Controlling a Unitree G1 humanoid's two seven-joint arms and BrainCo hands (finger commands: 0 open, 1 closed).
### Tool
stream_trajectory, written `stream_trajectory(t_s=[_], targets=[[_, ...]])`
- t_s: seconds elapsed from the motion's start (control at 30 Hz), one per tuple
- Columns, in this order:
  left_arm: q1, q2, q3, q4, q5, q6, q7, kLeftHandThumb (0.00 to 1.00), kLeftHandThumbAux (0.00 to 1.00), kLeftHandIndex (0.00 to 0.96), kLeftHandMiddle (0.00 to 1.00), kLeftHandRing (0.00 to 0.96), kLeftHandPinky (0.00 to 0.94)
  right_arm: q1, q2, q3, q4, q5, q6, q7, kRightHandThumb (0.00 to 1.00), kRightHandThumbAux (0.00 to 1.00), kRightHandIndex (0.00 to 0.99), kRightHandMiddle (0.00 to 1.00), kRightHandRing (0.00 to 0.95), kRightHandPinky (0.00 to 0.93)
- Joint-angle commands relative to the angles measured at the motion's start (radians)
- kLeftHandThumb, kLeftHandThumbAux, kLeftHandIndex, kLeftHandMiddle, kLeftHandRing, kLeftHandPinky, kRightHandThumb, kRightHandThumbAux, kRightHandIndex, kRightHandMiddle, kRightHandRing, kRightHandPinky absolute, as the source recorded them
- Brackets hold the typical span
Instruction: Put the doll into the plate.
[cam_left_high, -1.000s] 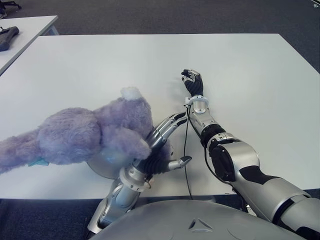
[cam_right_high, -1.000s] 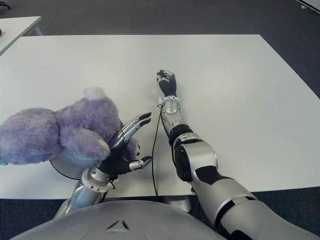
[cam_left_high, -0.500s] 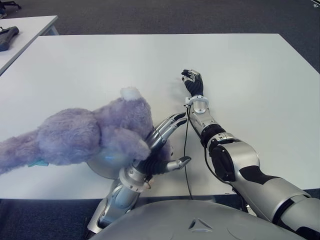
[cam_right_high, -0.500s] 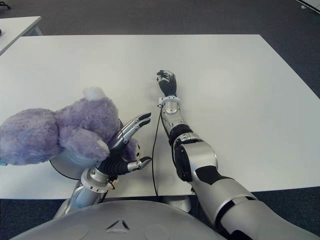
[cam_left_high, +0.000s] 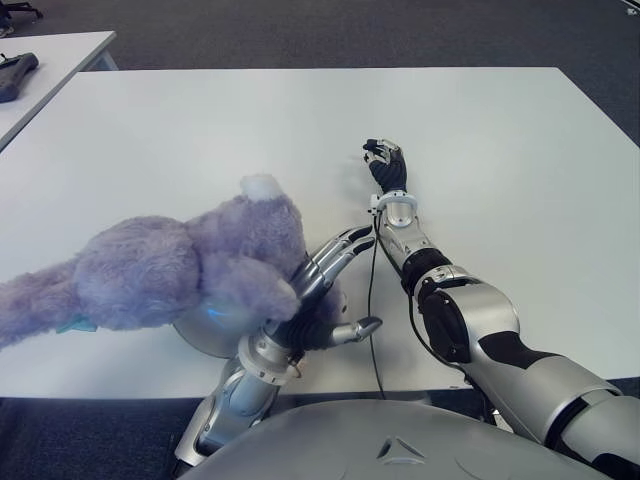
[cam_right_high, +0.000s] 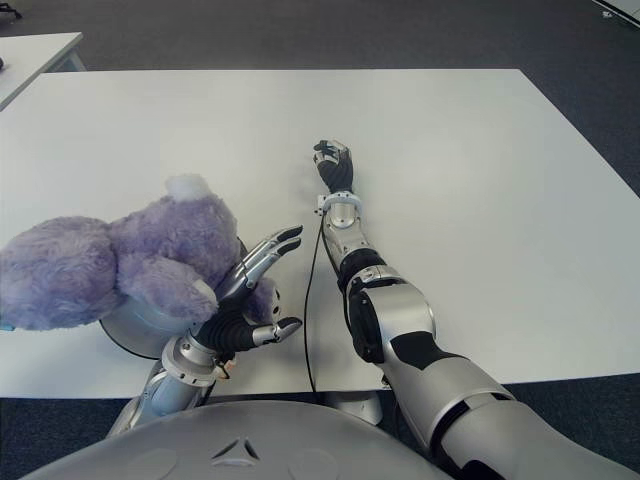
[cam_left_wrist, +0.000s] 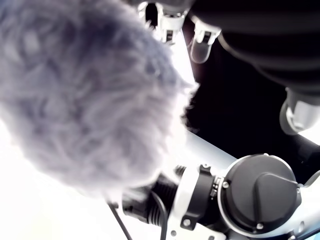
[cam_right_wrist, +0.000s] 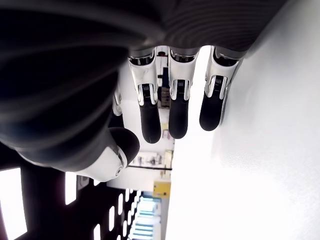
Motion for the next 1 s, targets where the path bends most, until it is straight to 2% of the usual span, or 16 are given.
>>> stream_trajectory(t_s=[0.03, 0.17, 0.43, 1.0], targets=[[0.022, 0.018, 0.03, 0.111, 0.01, 0.063, 0.006, 0.198, 0.319, 0.0, 0.0, 0.0, 0.0, 0.184, 0.122, -0.018, 0.105, 0.018, 0.115, 0.009, 0.701, 0.74, 0.399, 0.239, 0.201, 0.203], [0.017, 0.015, 0.037, 0.114, 0.032, 0.052, 0.03, 0.187, 0.301, 0.0, 0.0, 0.0, 0.0, 0.185, 0.121, -0.016, 0.105, 0.015, 0.113, 0.012, 0.701, 0.74, 0.399, 0.239, 0.202, 0.202], [0.003, 0.024, 0.062, 0.099, 0.107, 0.036, 0.083, 0.174, 0.198, 0.0, 0.0, 0.0, 0.0, 0.186, 0.121, -0.015, 0.104, 0.015, 0.112, 0.015, 0.701, 0.74, 0.398, 0.238, 0.204, 0.195], [-0.034, 0.028, 0.104, 0.112, 0.195, -0.018, 0.206, 0.14, 0.154, 0.0, 0.0, 0.0, 0.0, 0.183, 0.12, -0.019, 0.105, 0.016, 0.125, 0.005, 0.698, 0.741, 0.397, 0.24, 0.21, 0.209]])
